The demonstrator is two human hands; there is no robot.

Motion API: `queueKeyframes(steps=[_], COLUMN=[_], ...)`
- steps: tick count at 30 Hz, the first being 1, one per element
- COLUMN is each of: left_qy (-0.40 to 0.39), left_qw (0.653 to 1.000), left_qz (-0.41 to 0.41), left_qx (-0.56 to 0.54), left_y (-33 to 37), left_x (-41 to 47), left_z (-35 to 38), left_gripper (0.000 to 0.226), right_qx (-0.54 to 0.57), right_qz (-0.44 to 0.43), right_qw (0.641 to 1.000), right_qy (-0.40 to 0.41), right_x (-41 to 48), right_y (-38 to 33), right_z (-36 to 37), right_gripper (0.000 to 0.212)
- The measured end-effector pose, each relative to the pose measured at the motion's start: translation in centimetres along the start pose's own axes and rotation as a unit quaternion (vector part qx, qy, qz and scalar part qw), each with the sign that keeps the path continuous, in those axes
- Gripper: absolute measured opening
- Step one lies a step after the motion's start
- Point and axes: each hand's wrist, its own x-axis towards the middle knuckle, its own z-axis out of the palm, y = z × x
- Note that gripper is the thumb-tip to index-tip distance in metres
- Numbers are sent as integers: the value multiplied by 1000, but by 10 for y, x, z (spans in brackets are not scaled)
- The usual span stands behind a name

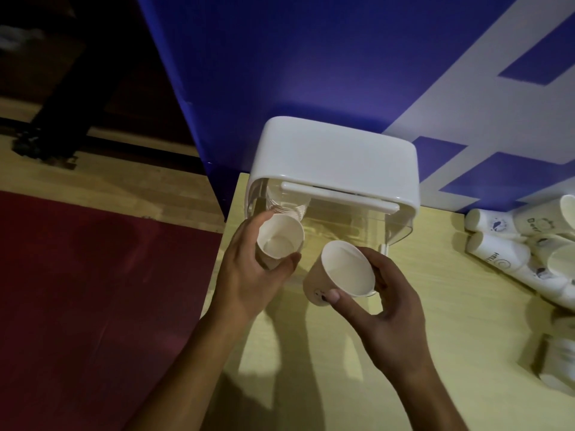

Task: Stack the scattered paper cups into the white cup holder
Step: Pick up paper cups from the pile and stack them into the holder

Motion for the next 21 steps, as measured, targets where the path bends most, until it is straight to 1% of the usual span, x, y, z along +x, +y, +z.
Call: queueKeyframes(steps=[5,9,11,13,16,17,21], left_qy=[-23,-45,-35,-3,32,39,41], left_qw=[998,995,995,992,981,979,982], left_qz=[-43,-35,-23,-15,-4,2,14], left_qx=[-28,-77,-93,-129,-189,-199,-185], left_y=[-6,-5,-1,5,16,20,28], left_x=[-1,-3,-7,-13,-17,-17,-10], left_z=[1,-2,-6,-12,-19,-20,-21], left_gripper=[77,80,77,67,51,49,55], right_qx=[-5,-3,-10,-13,-24,-29,-41], right_qz=[-29,-64,-87,-103,-124,-127,-114], right_qw=[999,996,993,991,989,989,992], right_qy=[32,57,73,83,77,71,44], right_x=[7,14,19,24,30,31,36], right_y=[-6,-15,-21,-26,-28,-27,-17], right_z=[2,8,14,22,37,42,58], right_gripper=[60,58,60,64,69,69,73])
